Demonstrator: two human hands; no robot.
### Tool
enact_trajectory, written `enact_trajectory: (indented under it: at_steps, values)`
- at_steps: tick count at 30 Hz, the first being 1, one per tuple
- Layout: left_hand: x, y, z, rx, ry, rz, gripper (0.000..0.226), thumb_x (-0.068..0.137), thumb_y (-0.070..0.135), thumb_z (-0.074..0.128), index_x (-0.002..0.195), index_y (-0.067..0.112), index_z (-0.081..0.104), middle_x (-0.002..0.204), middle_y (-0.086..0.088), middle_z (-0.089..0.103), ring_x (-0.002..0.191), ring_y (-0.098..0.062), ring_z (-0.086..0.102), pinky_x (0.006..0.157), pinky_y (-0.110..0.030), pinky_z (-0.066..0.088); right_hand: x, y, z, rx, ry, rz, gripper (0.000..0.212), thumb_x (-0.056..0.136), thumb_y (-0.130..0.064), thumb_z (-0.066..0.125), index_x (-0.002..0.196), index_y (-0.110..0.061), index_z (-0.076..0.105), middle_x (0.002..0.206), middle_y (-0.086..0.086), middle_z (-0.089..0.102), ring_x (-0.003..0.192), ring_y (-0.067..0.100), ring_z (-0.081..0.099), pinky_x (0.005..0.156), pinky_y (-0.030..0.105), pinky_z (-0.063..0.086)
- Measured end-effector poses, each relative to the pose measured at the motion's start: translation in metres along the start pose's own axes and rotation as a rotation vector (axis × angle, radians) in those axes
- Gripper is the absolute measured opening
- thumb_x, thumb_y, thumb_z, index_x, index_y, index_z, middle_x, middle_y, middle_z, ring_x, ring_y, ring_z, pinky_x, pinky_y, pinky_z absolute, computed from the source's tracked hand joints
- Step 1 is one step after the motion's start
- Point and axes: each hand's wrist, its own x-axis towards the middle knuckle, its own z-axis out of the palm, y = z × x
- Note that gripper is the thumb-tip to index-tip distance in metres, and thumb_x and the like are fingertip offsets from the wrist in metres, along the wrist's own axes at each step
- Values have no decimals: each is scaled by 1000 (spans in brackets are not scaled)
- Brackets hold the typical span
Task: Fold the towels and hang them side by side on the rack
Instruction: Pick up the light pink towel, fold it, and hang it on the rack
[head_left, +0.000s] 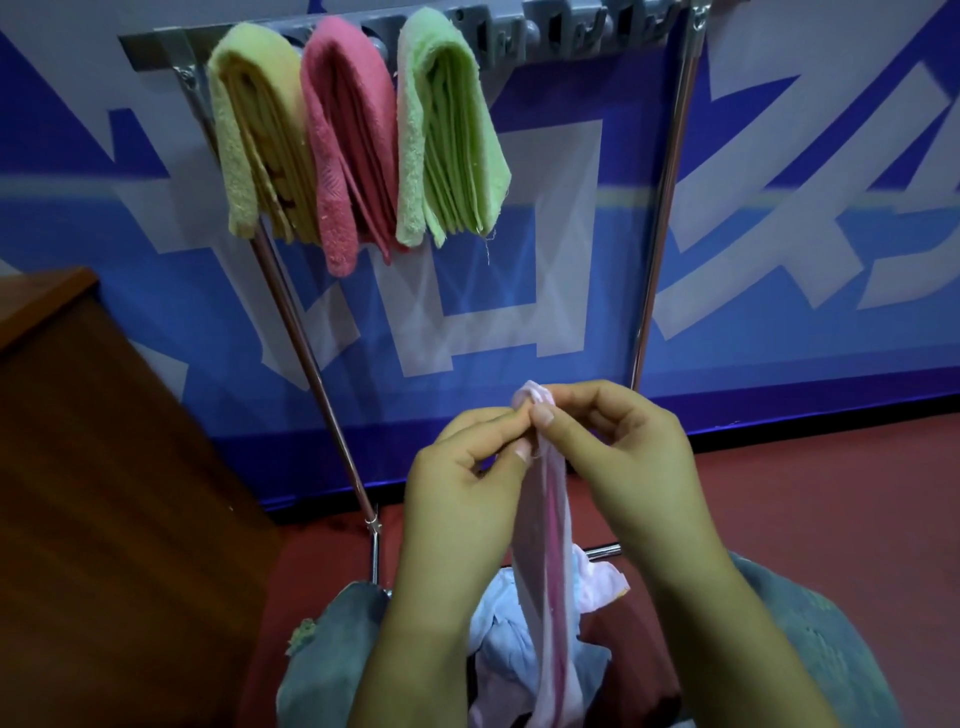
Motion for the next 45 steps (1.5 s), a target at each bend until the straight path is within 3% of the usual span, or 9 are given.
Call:
enact_trajectory:
  at_steps: [8, 14, 18, 22, 25, 29, 35, 41, 45]
  values:
    - [1, 0, -14, -123, -107, -21, 35, 85, -6, 57, 102, 20, 72, 111, 4, 69, 112, -11, 62, 104, -37, 44, 4, 0, -4, -84, -136, -69, 20, 77, -6, 73, 87, -22, 69, 90, -5, 73, 87, 9, 69, 74, 20, 55]
    - [0, 5, -21, -148, -184, -35, 32, 85, -6, 58, 98, 20, 73, 104, 0, 73, 100, -14, 68, 87, -26, 54, 7, 3, -6, -88, -133, -107, 17, 87, -7, 63, 81, -23, 66, 87, -2, 73, 83, 8, 68, 73, 18, 51]
    - [4, -7, -25, 201, 10, 105, 30, 75, 9, 74, 91, 33, 66, 99, 8, 60, 84, 0, 59, 73, -15, 47, 7, 9, -4, -97, -88, -73, 10, 91, -29, 53, 81, -29, 57, 78, -6, 64, 76, 12, 59, 73, 35, 47]
    - [10, -27, -36, 396, -76, 96, 34, 64, 29, 83, 85, 45, 61, 116, 25, 42, 112, 6, 43, 89, -12, 36, 11, 3, -4, -102, -94, -62, 13, 88, -39, 46, 82, -29, 52, 75, -6, 54, 73, 12, 50, 71, 39, 43]
    - [12, -36, -43, 389, -193, 12, 34, 59, 41, 79, 90, 34, 66, 112, 27, 45, 118, -5, 45, 95, -27, 42, 13, -1, -5, -60, -117, -73, 11, 85, -36, 45, 81, -29, 52, 76, -5, 51, 75, 12, 48, 75, 36, 42]
    - [13, -40, -52, 260, -315, -29, 42, 57, 46, 76, 86, 16, 67, 101, 7, 58, 99, -12, 58, 94, -37, 46, 14, -4, -9, -26, -139, -67, 11, 85, -35, 46, 78, -29, 53, 73, -7, 51, 70, 8, 48, 69, 28, 41]
    - [19, -43, -82, 343, -171, -25, 37, 54, 55, 68, 73, 23, 70, 99, 11, 57, 94, -3, 57, 91, -27, 44, 21, -2, -26, -227, -74, -86, 14, 90, -41, 46, 79, -35, 52, 61, -19, 51, 58, 1, 44, 61, 28, 36]
    - [41, 0, -95, 373, -79, 174, 11, 72, 24, 77, 74, 18, 69, 80, 9, 70, 73, 2, 60, 73, -10, 46, 39, -19, -36, -435, -89, -230, 13, 95, -33, 46, 88, -24, 51, 67, -11, 52, 64, 6, 46, 66, 33, 42]
    - [51, 23, -87, 266, 23, 283, 23, 76, -2, 69, 76, 21, 66, 69, 17, 68, 65, 6, 59, 66, -7, 47, 45, -38, -44, -413, -77, -346, 9, 96, -27, 48, 92, -23, 54, 77, -12, 57, 73, 5, 52, 72, 31, 47]
